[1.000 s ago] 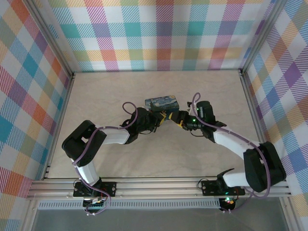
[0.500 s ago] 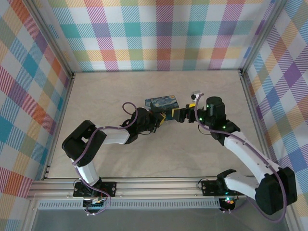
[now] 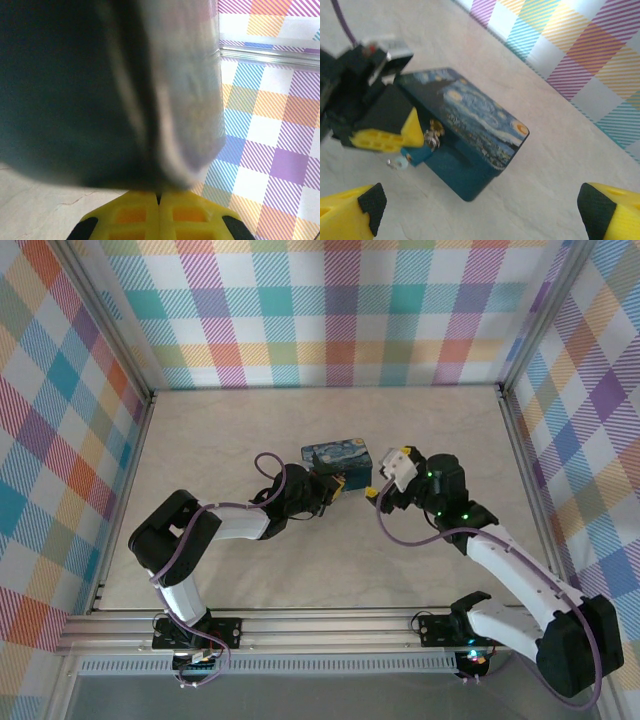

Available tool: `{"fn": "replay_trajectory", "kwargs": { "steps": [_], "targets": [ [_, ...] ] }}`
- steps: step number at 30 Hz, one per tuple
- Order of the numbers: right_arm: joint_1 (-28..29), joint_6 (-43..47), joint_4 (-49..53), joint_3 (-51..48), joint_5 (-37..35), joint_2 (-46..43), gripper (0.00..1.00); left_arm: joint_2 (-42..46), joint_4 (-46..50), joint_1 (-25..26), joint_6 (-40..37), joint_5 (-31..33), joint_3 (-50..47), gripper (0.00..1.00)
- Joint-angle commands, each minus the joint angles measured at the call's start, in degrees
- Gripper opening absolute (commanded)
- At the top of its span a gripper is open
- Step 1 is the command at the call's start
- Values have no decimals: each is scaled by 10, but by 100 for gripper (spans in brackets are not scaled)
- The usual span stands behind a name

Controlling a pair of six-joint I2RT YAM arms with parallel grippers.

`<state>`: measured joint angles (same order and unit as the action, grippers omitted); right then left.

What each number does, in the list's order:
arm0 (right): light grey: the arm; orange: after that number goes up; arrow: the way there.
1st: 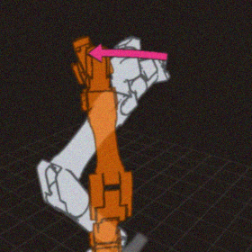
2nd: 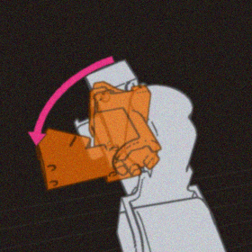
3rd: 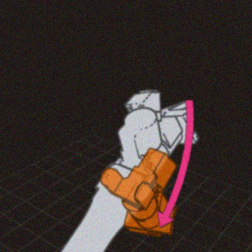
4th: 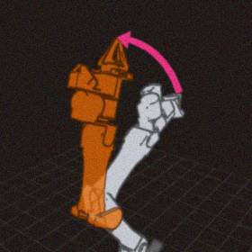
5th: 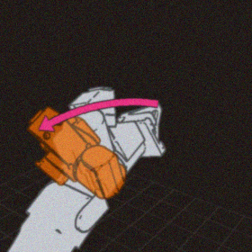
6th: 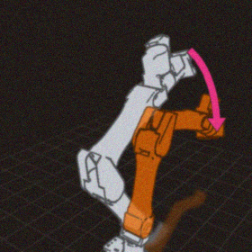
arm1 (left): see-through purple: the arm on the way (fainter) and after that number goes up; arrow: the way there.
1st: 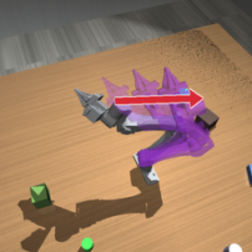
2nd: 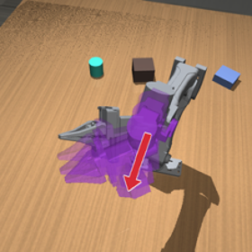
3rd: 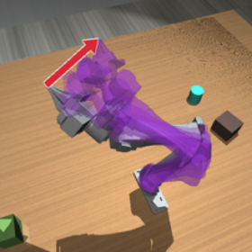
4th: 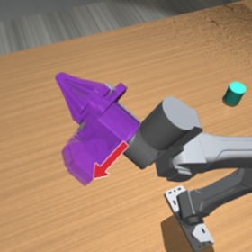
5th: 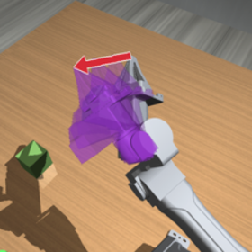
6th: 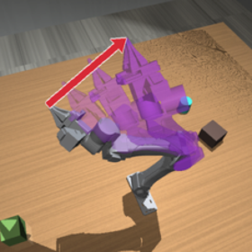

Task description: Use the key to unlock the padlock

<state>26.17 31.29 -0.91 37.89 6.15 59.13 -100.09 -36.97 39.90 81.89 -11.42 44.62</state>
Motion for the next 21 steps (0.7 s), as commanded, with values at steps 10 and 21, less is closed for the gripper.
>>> {"fn": "replay_trajectory", "kwargs": {
  "steps": [10,21],
  "targets": [
    [38,173,12,-7,-50,63,100,21,2,4,6,7,10,2],
    [84,217,-65,-37,-73,94,95,22,3,4,6,7,11,2]
  ]
}}
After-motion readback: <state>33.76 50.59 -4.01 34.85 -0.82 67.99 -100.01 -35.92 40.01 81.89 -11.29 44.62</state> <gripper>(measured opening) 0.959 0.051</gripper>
